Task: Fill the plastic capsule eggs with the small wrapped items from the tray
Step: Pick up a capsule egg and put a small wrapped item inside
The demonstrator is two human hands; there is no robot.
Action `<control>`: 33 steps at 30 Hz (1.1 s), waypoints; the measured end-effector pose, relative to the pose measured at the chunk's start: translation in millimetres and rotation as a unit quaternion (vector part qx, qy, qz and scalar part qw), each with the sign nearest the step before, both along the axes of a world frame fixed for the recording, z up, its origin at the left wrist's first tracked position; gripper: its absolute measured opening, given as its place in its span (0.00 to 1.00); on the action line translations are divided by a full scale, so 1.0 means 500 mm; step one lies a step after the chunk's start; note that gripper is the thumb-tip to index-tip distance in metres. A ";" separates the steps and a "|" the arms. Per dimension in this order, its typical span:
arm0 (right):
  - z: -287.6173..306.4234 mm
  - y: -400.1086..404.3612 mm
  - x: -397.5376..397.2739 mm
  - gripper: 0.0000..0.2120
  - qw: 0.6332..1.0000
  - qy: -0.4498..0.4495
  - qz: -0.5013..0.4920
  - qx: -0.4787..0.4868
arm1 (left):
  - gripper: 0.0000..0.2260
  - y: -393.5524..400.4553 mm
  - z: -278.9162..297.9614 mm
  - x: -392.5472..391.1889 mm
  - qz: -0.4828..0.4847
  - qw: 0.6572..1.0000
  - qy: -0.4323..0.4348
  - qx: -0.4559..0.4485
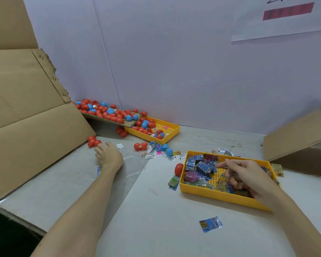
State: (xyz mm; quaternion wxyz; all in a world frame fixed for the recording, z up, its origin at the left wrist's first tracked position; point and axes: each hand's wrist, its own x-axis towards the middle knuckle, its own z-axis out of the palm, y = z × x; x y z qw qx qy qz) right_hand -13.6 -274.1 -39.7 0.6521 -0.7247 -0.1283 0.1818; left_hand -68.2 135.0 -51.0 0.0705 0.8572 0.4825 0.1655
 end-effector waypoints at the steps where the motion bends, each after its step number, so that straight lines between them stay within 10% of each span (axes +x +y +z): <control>1: 0.000 0.001 -0.001 0.14 1.000 0.000 0.000 -0.001 | 0.20 -0.006 0.004 0.006 -0.016 0.999 -0.040 -0.001; 7: -0.001 0.002 -0.004 0.14 0.999 -0.027 -0.031 0.011 | 0.13 -0.154 0.044 0.043 -0.186 0.913 -0.347 -0.110; 14: 0.001 0.003 -0.013 0.12 0.989 -0.123 -0.074 0.028 | 0.08 -0.412 0.079 0.042 -0.460 0.755 -0.340 -0.319; 21: 0.008 0.018 -0.035 0.14 0.927 -0.330 -0.123 -0.132 | 0.10 -0.502 0.038 0.054 -0.497 0.770 -0.297 -0.269; 33: 0.001 0.039 -0.052 0.24 0.873 -0.422 -0.163 -0.183 | 0.04 -0.485 0.048 0.026 -0.492 0.676 -0.311 -0.451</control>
